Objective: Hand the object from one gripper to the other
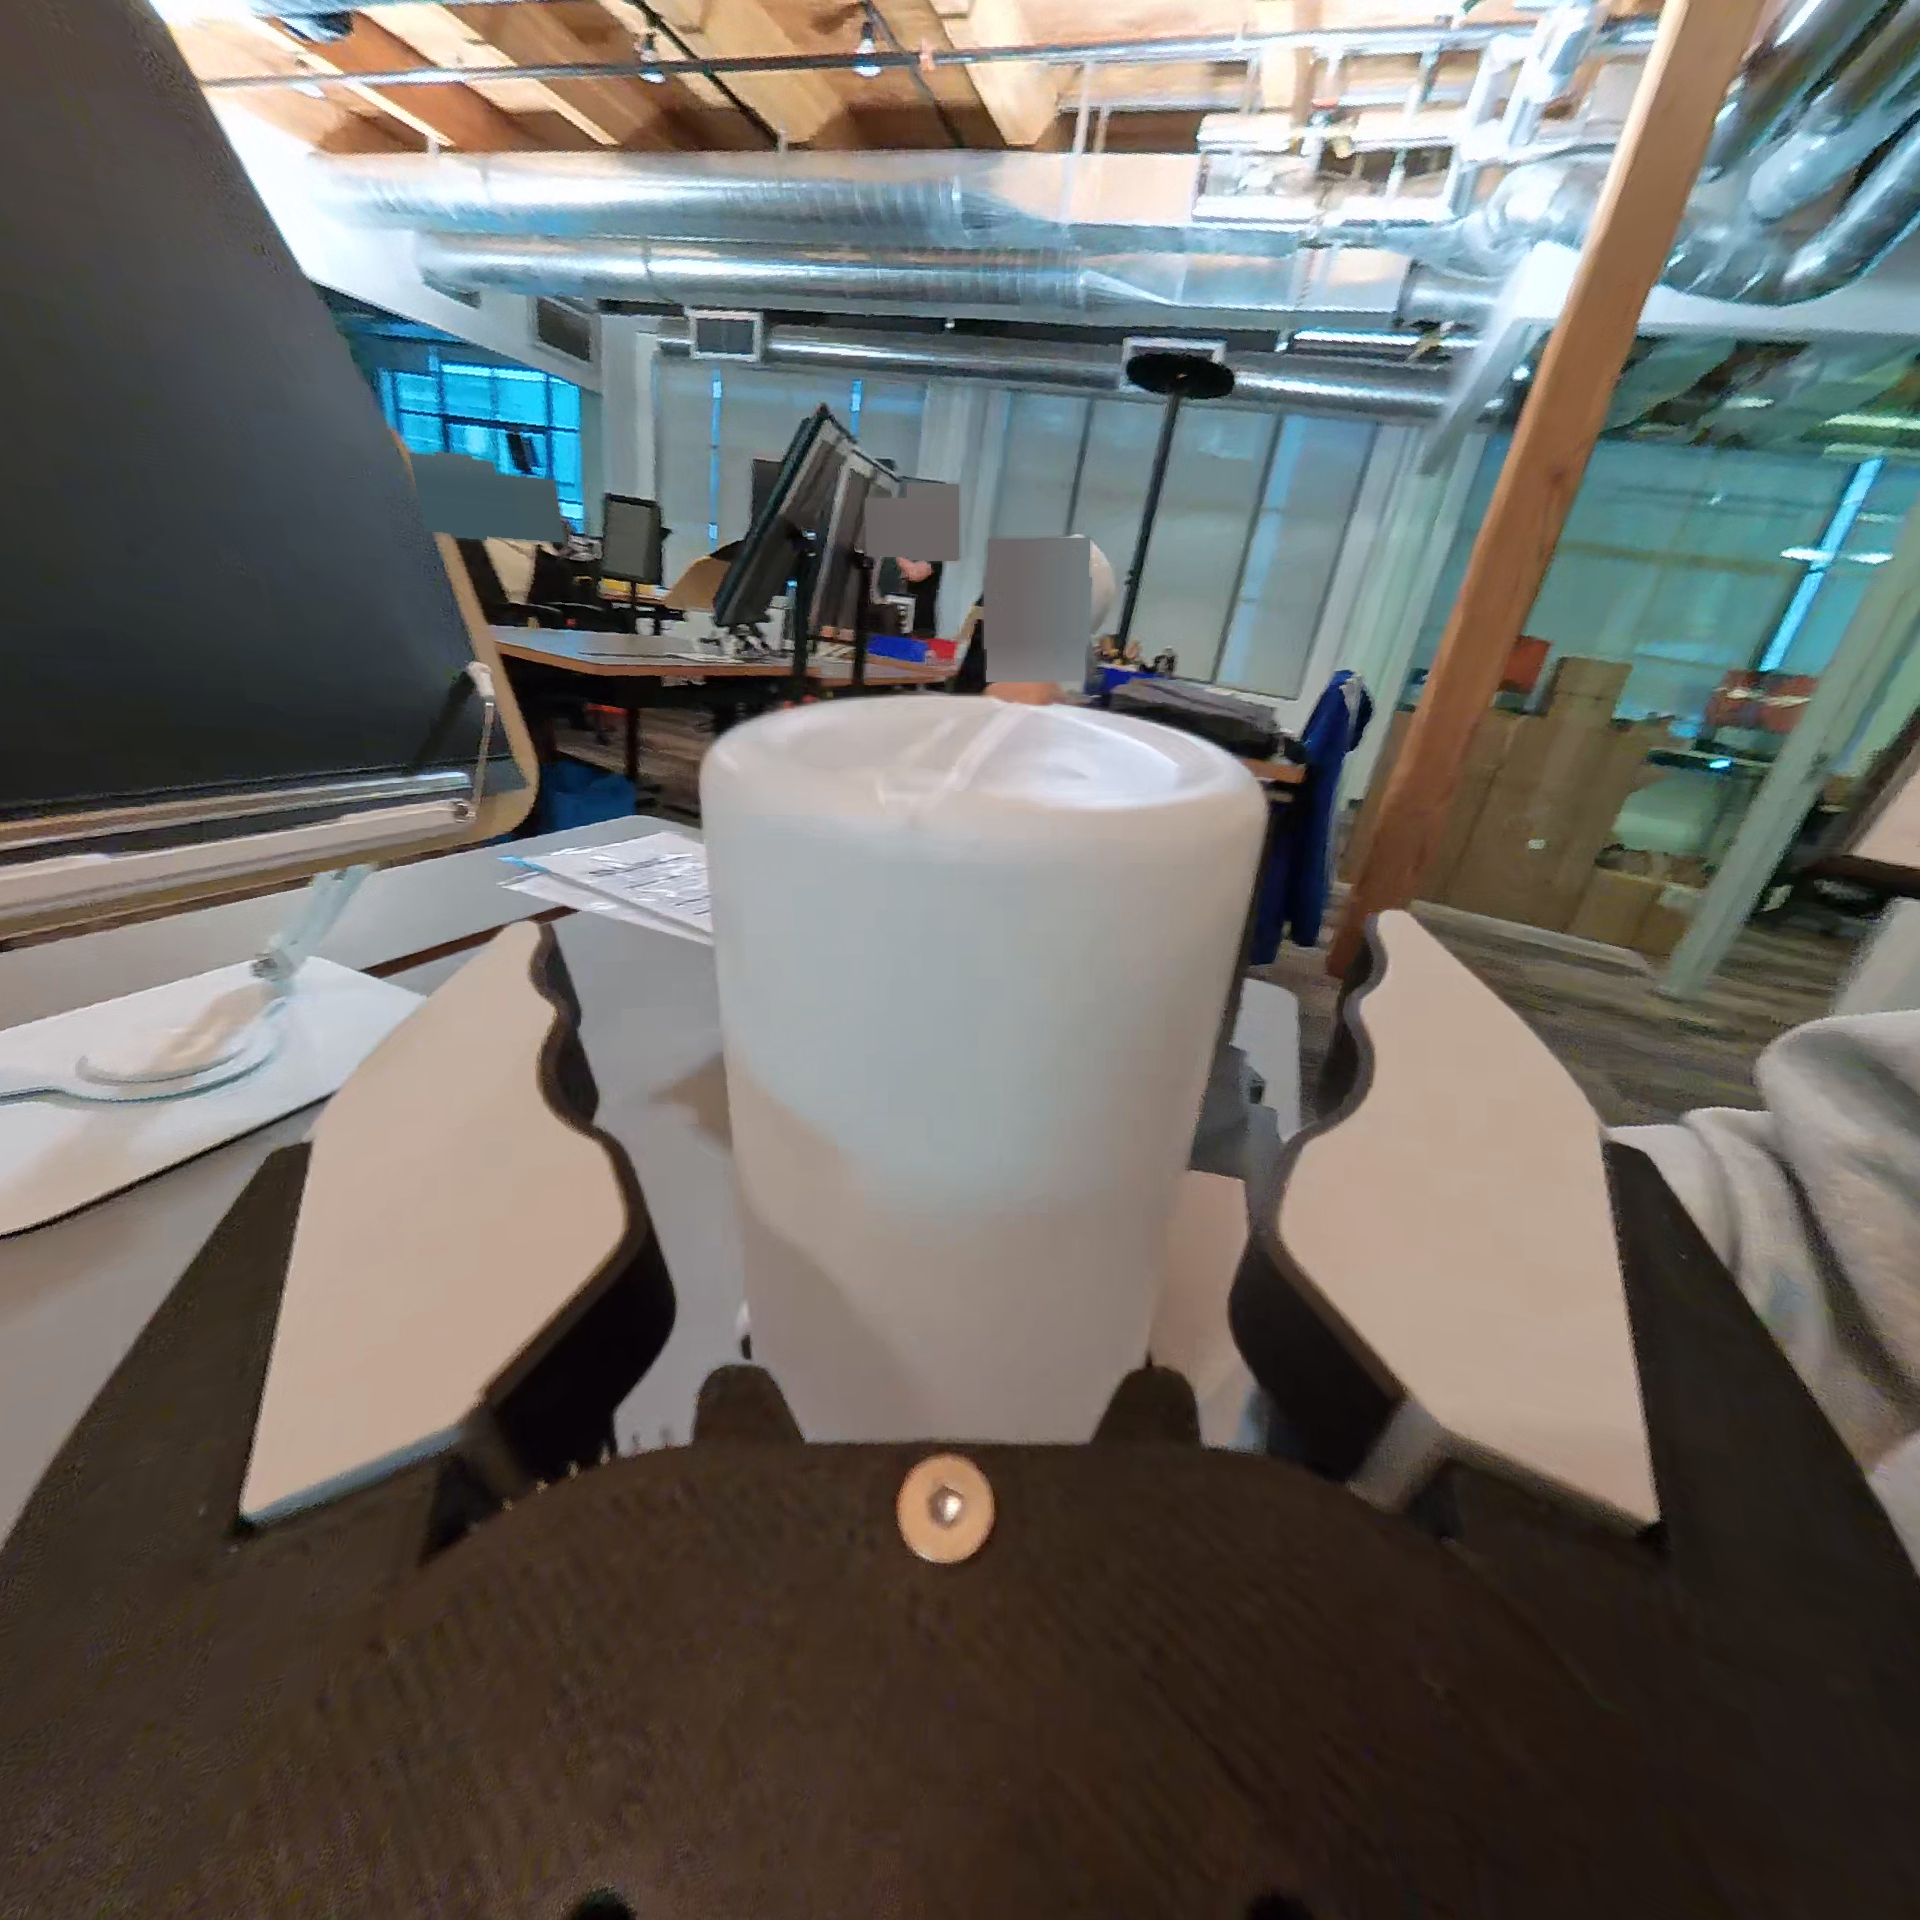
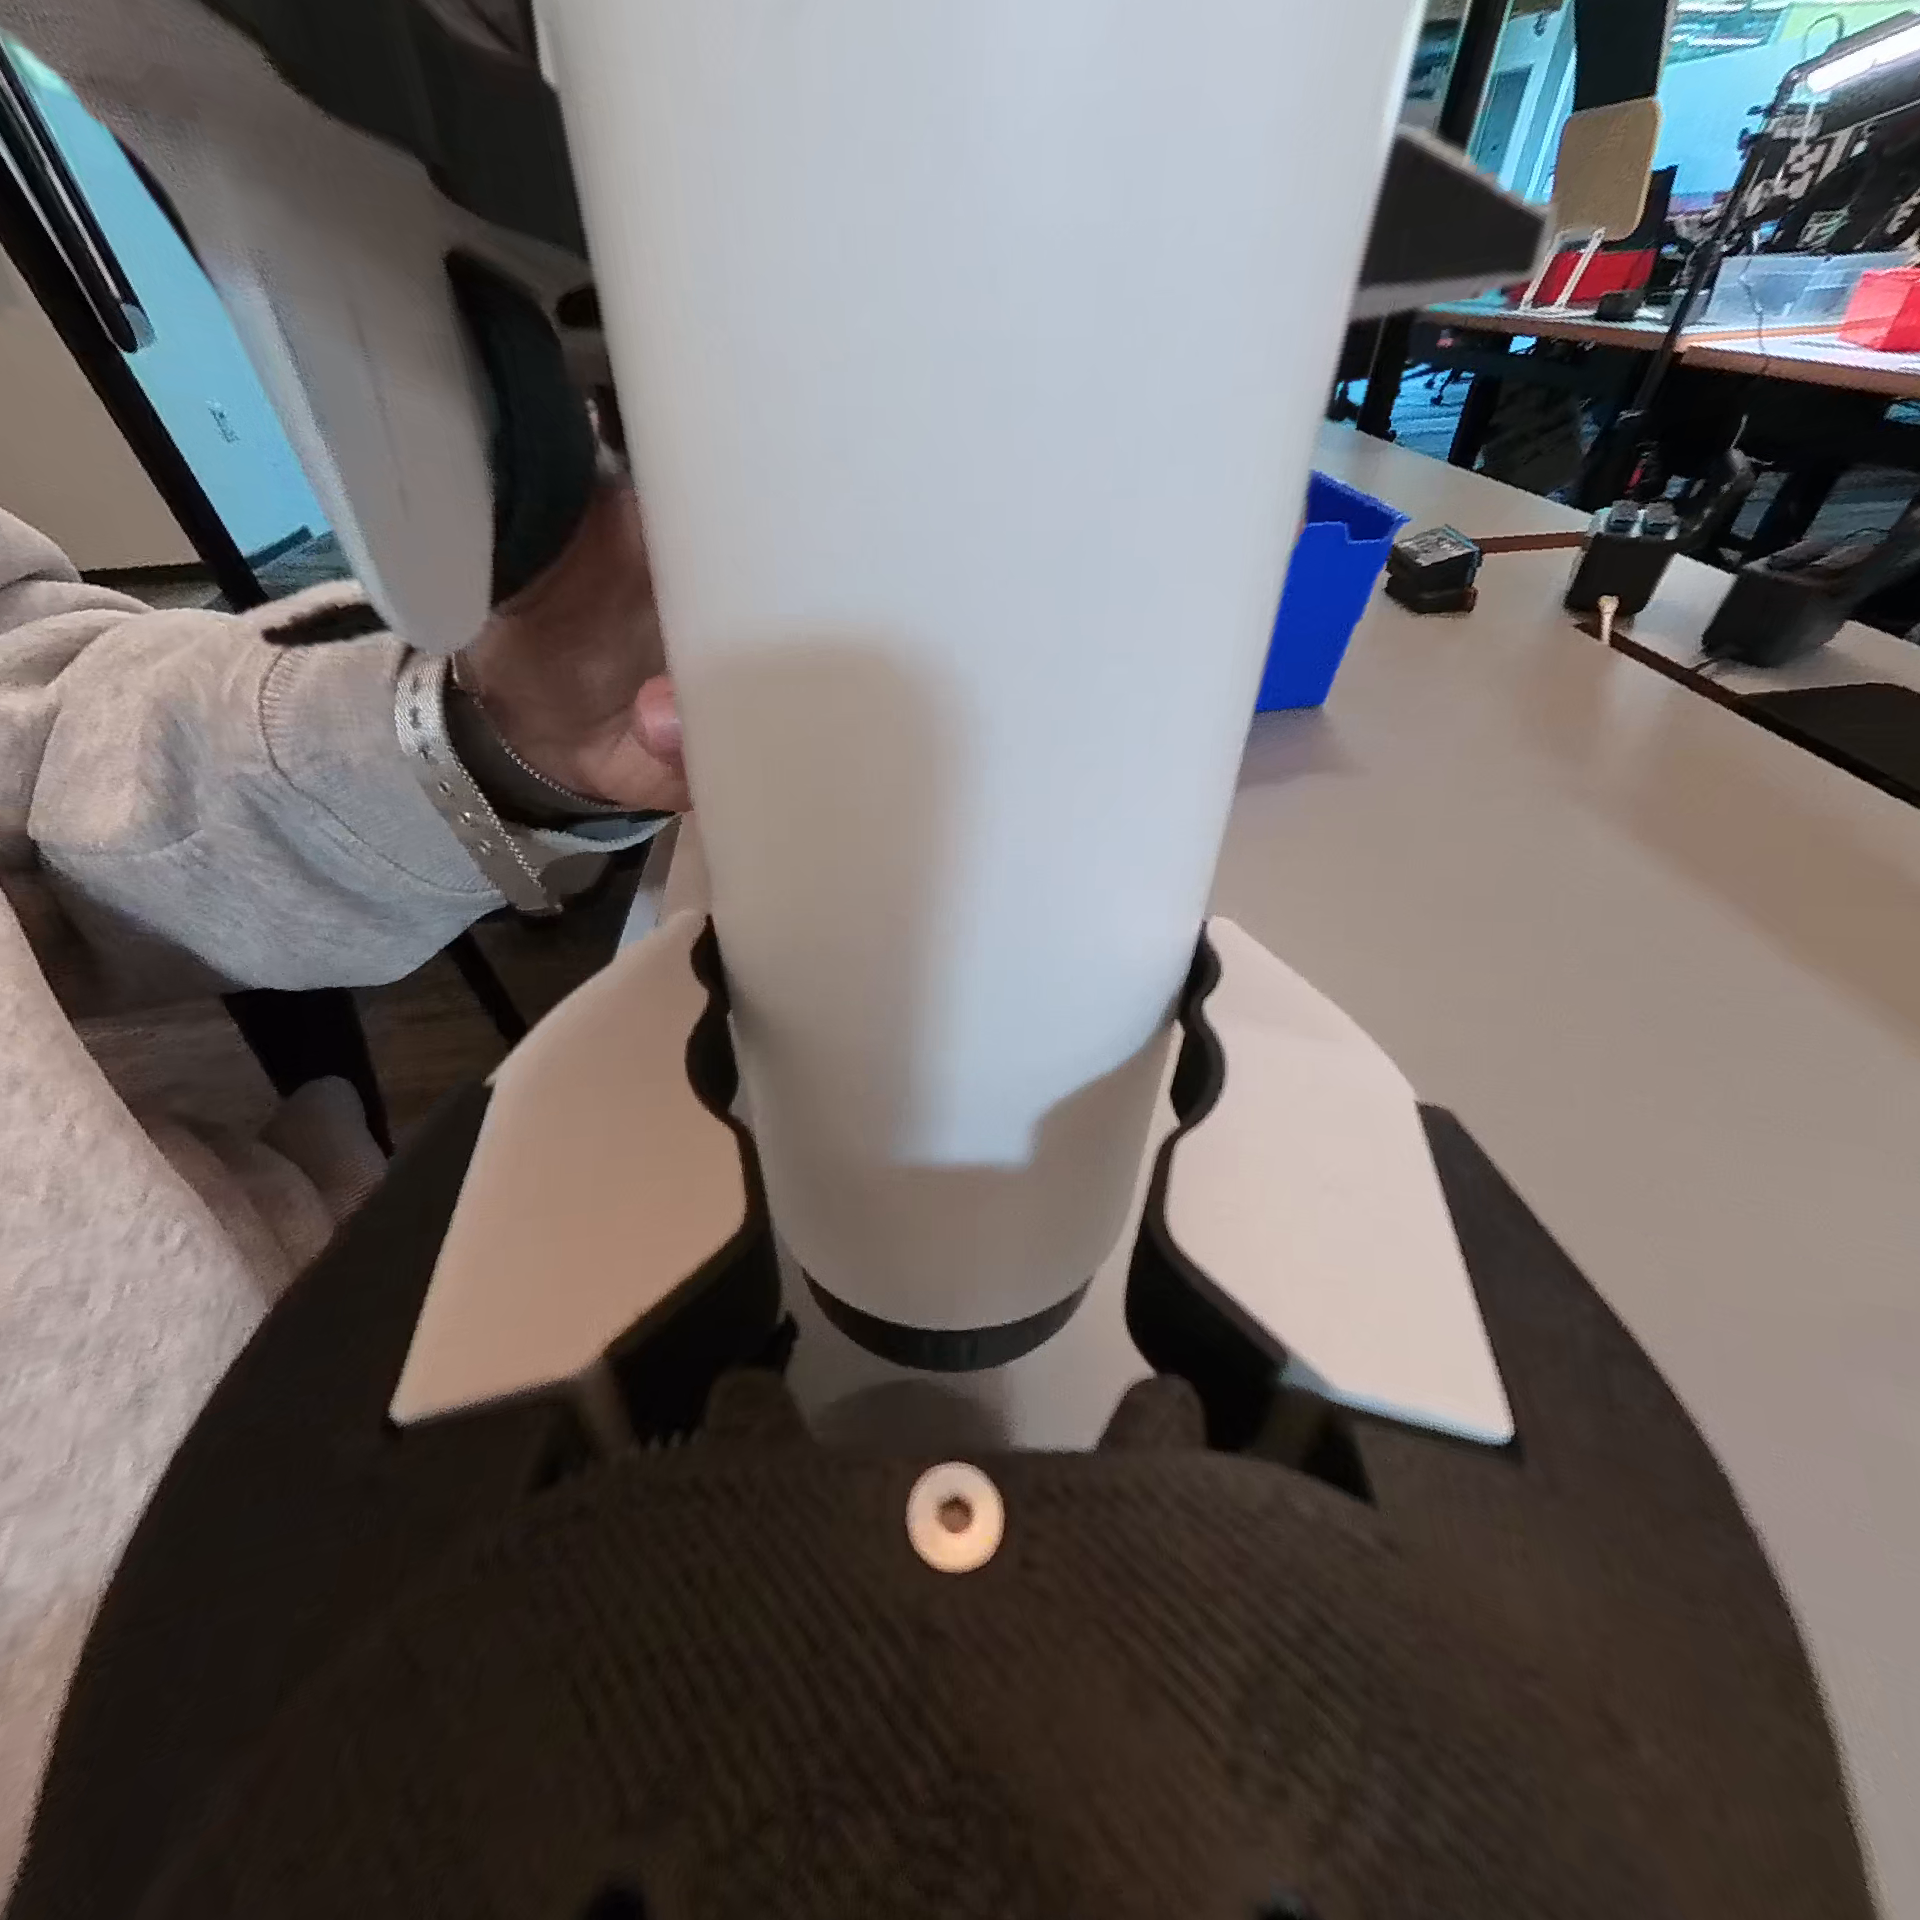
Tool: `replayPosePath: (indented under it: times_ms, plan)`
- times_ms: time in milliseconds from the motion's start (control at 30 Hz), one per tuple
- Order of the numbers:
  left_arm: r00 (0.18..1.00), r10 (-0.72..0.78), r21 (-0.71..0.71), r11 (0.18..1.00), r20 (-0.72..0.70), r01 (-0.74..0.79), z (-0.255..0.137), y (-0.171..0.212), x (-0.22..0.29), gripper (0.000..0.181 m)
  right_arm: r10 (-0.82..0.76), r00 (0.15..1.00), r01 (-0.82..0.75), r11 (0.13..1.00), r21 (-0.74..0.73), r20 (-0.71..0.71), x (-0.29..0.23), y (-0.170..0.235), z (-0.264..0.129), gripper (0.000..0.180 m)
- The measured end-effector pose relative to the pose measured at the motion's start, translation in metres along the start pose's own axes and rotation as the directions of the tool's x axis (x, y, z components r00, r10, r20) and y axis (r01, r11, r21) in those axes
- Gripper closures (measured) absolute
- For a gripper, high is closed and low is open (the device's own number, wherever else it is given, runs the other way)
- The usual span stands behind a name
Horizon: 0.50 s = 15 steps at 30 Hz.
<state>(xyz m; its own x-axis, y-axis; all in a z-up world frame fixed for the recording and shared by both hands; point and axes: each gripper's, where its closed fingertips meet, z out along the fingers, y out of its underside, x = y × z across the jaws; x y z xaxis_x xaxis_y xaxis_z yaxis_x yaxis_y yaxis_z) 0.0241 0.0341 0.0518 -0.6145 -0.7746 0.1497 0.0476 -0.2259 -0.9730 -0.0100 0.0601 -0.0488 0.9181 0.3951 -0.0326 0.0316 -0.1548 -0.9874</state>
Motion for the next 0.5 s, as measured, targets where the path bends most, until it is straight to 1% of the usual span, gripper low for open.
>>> replayPosePath:
  times_ms: [67, 167, 233, 300, 500]
  plan:
    - [1.000, 0.020, -0.026, 0.999, 0.023, -0.019, -0.001, 0.002, -0.002, 0.043, -0.007, 1.000, 0.007, 1.000, -0.006, 0.005, -0.003, 0.001, 0.004, 0.095]
    - [1.000, -0.004, -0.087, 0.996, 0.008, 0.004, -0.001, 0.007, -0.001, 0.049, -0.010, 1.000, 0.010, 1.000, -0.006, 0.015, -0.008, 0.002, 0.008, 0.095]
    - [1.000, 0.003, -0.089, 0.996, 0.002, -0.003, -0.002, 0.005, 0.000, 0.058, -0.003, 1.000, 0.003, 1.000, -0.004, 0.019, -0.010, 0.002, 0.009, 0.095]
    - [0.999, 0.032, -0.084, 0.996, -0.008, -0.032, -0.003, 0.003, 0.005, 0.073, 0.005, 1.000, -0.005, 1.000, 0.004, 0.022, -0.010, 0.001, 0.009, 0.095]
    - [0.996, 0.084, -0.079, 0.993, -0.021, -0.085, -0.003, 0.001, 0.011, 0.074, -0.024, 1.000, 0.024, 1.000, 0.004, 0.014, -0.011, 0.000, 0.009, 0.095]
